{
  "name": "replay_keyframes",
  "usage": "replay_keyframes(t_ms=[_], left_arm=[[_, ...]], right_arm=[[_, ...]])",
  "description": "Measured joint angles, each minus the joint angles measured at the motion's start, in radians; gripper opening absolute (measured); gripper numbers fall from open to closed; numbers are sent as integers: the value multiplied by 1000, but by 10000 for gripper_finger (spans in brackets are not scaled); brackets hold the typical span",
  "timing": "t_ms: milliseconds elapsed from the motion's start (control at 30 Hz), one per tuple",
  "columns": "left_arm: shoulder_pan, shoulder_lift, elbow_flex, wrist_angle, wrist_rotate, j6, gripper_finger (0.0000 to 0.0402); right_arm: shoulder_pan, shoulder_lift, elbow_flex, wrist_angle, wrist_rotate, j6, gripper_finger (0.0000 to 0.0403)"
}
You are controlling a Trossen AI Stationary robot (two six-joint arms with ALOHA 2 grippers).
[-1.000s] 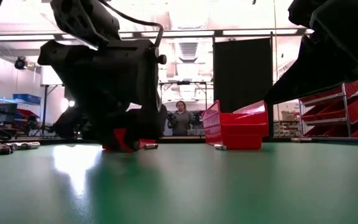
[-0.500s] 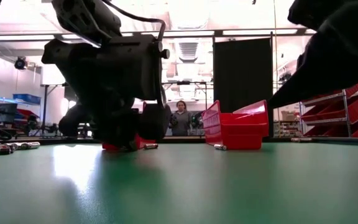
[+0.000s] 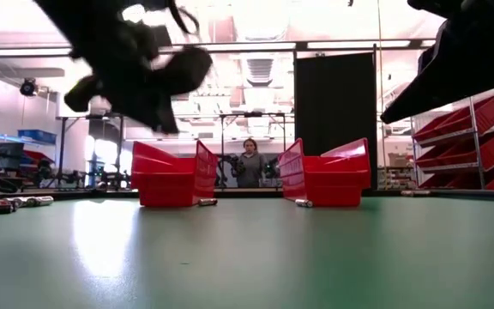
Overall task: Sort batteries
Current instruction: Put the silver battery into the left red bin, then put the black battery into the right red bin
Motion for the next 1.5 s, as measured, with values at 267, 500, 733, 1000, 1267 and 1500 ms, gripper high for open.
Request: replay_keyframes(t_ms=[267, 500, 733, 1000, 1267, 1500], left_arm=[[157, -66, -2, -1, -122, 170, 21], [298, -64, -2, -6, -23, 263, 89], [293, -133, -2, -17, -48, 307, 156], [65, -221, -2, 11, -186, 339, 179], [-108, -287, 32, 27, -290, 464, 179], [-154, -275, 39, 45, -288, 550, 180]], right_arm=[[6, 18, 0, 7, -7, 10, 189], [65, -21, 0, -20, -52, 0, 189], [135, -134, 1, -318, -259, 194, 189], [140, -364, 4, -855, -530, 474, 189], [40, -422, -4, -1127, -594, 758, 189], [-51, -352, -4, -900, -905, 523, 189]])
